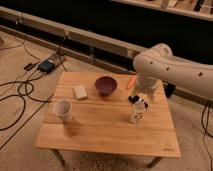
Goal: Place the bottle in the ceramic bowl
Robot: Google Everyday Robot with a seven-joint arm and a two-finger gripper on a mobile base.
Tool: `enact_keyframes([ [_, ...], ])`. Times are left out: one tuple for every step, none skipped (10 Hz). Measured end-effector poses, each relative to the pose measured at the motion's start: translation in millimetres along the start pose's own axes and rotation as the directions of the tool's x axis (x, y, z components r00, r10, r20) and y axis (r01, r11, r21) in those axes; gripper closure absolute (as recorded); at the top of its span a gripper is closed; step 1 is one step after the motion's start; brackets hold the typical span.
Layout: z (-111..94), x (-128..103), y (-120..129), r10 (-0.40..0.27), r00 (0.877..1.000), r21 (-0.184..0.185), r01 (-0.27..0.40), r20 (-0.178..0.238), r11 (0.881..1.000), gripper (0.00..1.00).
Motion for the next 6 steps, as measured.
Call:
enact_keyframes([
  [8.8, -0.8, 1.9, -0.002, 1.000, 0.002, 0.002, -0.016, 1.000, 0.35],
  [15.2, -1.5, 1.9, -0.003, 1.000, 0.008, 0.003, -0.028, 1.000, 0.35],
  [21.3, -2.1, 0.5, 0.000, 0.999, 0.017, 0.001, -0.043, 1.000, 0.35],
  [27.3, -2.5, -2.5, 0.006, 0.998, 0.030, -0.004, -0.059, 1.000, 0.35],
  [30.9, -2.9, -5.4, 0.011, 0.997, 0.041, -0.008, -0.072, 0.999, 0.35],
  [34.3, -3.3, -7.2, 0.015, 0.996, 0.047, -0.011, -0.082, 0.999, 0.35],
])
